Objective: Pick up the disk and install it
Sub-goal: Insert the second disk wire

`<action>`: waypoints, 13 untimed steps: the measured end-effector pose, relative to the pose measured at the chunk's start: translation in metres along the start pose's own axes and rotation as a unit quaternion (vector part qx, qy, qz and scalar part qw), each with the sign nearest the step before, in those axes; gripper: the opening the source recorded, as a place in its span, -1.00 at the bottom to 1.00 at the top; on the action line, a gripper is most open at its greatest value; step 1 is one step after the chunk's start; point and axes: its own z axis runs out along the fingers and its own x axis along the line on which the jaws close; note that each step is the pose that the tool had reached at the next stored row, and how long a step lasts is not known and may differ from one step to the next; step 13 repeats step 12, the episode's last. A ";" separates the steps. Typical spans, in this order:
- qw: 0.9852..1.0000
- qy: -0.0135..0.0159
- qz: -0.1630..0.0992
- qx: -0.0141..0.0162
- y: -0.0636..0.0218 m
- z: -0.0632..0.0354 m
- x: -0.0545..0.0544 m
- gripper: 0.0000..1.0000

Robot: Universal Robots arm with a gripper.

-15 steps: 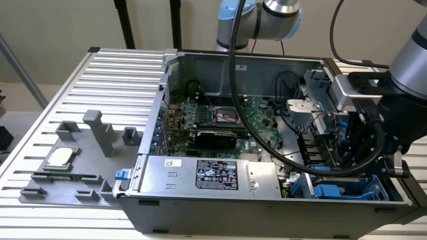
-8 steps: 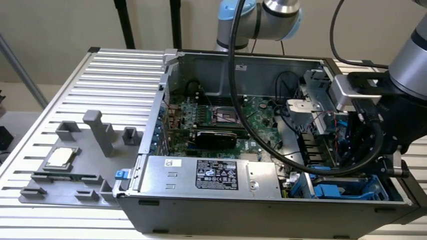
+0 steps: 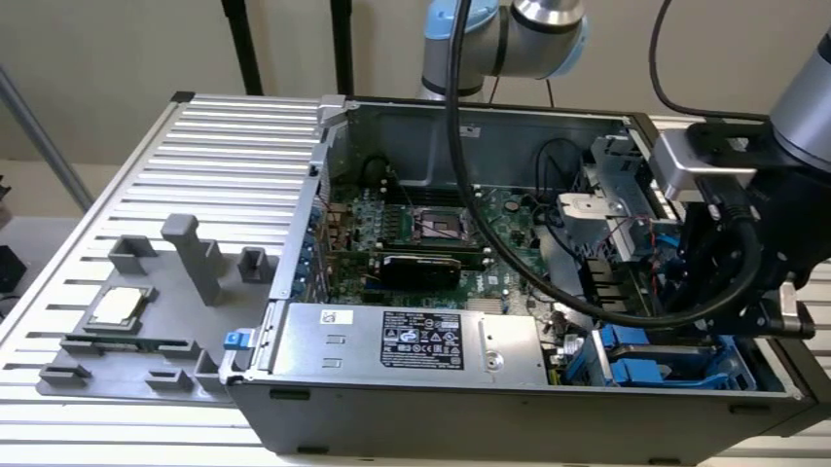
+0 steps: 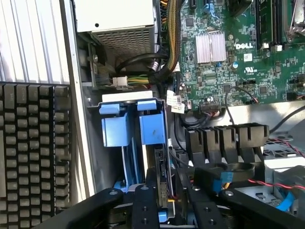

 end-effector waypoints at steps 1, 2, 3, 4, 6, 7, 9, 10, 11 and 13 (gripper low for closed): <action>1.000 0.000 0.000 0.000 0.0005 0.0000 0.000 1.00; 1.000 0.000 0.000 0.000 0.0015 0.0000 0.000 1.00; 1.000 0.000 0.000 0.001 0.0026 -0.0003 0.000 1.00; 1.000 0.000 0.000 0.001 0.0035 -0.0003 0.000 1.00; 1.000 0.000 0.000 0.001 0.0035 -0.0004 0.000 1.00; 1.000 0.000 0.000 0.001 0.0035 -0.0003 0.000 1.00; 1.000 0.000 0.000 0.001 0.0035 -0.0003 0.000 1.00; 1.000 0.000 0.000 0.001 0.0036 -0.0003 0.000 1.00; 1.000 0.000 0.000 0.001 0.0035 -0.0003 0.000 1.00; 1.000 0.000 0.000 0.001 0.0035 -0.0003 0.000 1.00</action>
